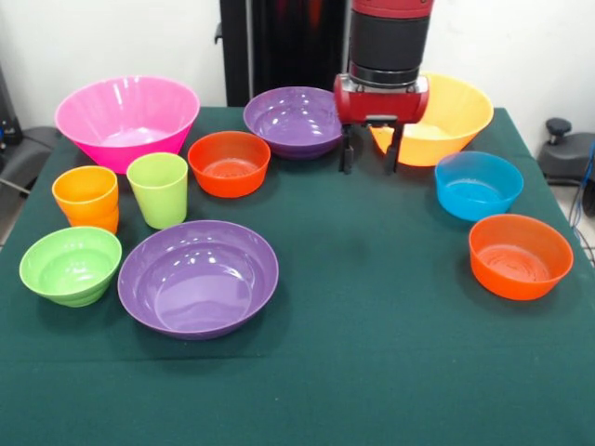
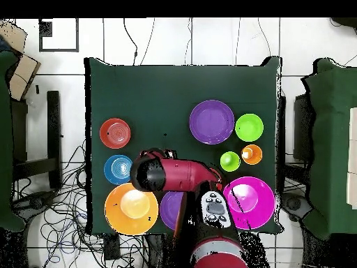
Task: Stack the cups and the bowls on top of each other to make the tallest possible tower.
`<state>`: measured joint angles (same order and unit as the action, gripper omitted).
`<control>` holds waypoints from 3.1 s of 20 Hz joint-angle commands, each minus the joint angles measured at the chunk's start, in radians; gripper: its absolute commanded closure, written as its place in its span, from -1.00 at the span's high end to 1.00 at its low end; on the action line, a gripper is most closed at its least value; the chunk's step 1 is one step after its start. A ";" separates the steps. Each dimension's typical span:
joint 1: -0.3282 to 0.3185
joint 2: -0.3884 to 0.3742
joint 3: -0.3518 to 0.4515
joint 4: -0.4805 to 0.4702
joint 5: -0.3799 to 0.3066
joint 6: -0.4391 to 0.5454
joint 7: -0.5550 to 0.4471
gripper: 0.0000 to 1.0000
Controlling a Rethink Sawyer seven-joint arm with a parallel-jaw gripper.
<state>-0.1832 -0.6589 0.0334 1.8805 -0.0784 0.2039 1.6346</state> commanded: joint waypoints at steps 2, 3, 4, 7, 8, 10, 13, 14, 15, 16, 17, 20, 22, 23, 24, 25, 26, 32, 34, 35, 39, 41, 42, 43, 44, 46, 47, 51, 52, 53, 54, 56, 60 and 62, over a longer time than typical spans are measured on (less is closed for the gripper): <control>-0.074 0.010 0.138 -0.019 0.000 0.120 0.043 1.00; -0.075 0.000 0.139 -0.016 0.002 0.134 0.043 1.00; -0.072 -0.008 0.138 -0.012 0.004 0.142 0.048 1.00; -0.047 -0.007 0.130 -0.018 0.010 0.143 0.076 1.00; -0.037 -0.004 0.125 -0.028 0.012 0.147 0.083 1.00; -0.023 0.001 0.120 -0.034 0.016 0.145 0.096 1.00; -0.007 -0.001 0.119 -0.021 0.024 0.129 0.118 1.00; -0.002 -0.007 0.118 -0.016 0.028 0.129 0.124 1.00; 0.004 -0.013 0.114 -0.014 0.032 0.135 0.129 1.00; 0.011 -0.017 0.111 -0.017 0.037 0.143 0.133 1.00; 0.017 -0.020 0.108 -0.019 0.041 0.148 0.137 1.00; 0.034 -0.026 0.099 -0.026 0.055 0.166 0.144 1.00; 0.036 -0.027 0.094 -0.031 0.059 0.171 0.142 1.00; 0.030 -0.025 0.099 -0.024 0.058 0.163 0.136 1.00; 0.021 -0.021 0.105 -0.026 0.057 0.162 0.127 1.00; 0.010 -0.019 0.113 -0.017 0.054 0.153 0.119 1.00; -0.004 -0.016 0.123 -0.015 0.053 0.151 0.109 1.00; -0.075 -0.169 0.171 0.123 0.057 0.225 0.068 1.00; -0.112 -0.221 0.206 0.174 0.063 0.245 0.044 1.00; -0.131 -0.244 0.224 0.197 0.070 0.259 0.033 1.00; -0.162 -0.323 0.264 0.275 0.086 0.288 0.022 1.00; -0.159 -0.368 0.275 0.329 0.091 0.267 0.034 1.00; -0.155 -0.389 0.277 0.355 0.093 0.256 0.043 1.00; -0.144 -0.412 0.272 0.378 0.093 0.249 0.052 1.00; -0.133 -0.434 0.264 0.400 0.095 0.241 0.066 1.00; -0.102 -0.463 0.236 0.423 0.084 0.235 0.088 1.00; -0.086 -0.469 0.221 0.429 0.075 0.228 0.100 1.00; -0.040 -0.462 0.176 0.417 0.036 0.197 0.128 1.00; -0.019 -0.450 0.161 0.415 0.023 0.173 0.146 1.00; 0.003 -0.436 0.143 0.413 0.010 0.148 0.163 1.00; 0.024 -0.423 0.125 0.412 -0.001 0.124 0.178 1.00; 0.058 -0.394 0.094 0.418 -0.019 0.065 0.197 1.00; 0.050 -0.320 0.080 0.450 -0.036 -0.077 0.183 1.00; 0.027 -0.293 0.088 0.457 -0.039 -0.108 0.169 1.00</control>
<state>-0.1362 -1.0759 0.1434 2.2400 -0.0377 0.2510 1.6354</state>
